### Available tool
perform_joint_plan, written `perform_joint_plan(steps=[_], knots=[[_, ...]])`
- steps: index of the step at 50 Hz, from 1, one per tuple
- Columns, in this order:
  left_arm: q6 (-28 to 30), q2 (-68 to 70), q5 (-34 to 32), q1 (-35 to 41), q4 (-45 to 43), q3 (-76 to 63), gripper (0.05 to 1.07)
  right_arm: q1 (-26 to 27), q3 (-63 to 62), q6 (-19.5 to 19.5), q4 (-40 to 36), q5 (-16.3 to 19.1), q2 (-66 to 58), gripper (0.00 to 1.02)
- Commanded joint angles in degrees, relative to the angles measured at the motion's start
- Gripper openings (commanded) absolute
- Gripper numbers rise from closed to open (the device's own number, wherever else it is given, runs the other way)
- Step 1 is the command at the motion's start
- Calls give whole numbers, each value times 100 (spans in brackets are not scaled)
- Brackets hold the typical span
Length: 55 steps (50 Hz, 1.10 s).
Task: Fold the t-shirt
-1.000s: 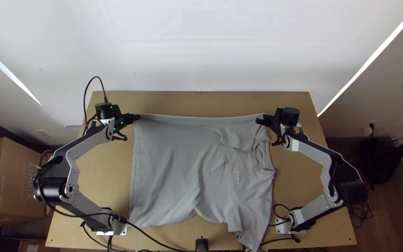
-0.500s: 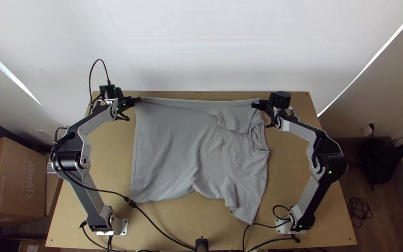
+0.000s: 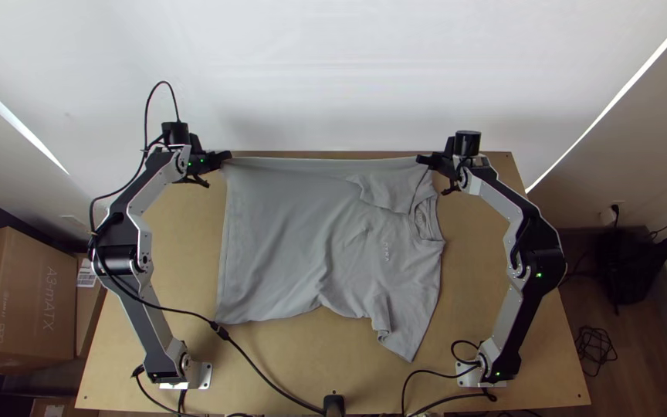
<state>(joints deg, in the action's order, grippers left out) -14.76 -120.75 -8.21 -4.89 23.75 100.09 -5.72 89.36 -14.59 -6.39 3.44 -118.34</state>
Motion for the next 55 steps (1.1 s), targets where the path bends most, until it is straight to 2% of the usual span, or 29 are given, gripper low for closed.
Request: perform_joint_plan(steps=[1,19,49,52,54,55], knots=[[-26,623,3,-179,95,-306,8,79,-68,-88,-143,-168,461,3],[61,1985,-164,-83,-371,-2337,8,9,-1316,158,-117,-168,1569,3],[0,3048,-164,-56,-951,-4103,8,-228,-3364,88,112,-168,2544,3],[-18,3154,-102,-56,-986,-4226,8,-219,-3452,-44,165,-230,2562,3],[-9,3207,-76,-48,-1004,-4314,11,-219,-3478,-167,165,-292,2580,3],[9,3224,-76,-48,-986,-4349,19,-211,-3487,-211,165,-292,2588,3]])
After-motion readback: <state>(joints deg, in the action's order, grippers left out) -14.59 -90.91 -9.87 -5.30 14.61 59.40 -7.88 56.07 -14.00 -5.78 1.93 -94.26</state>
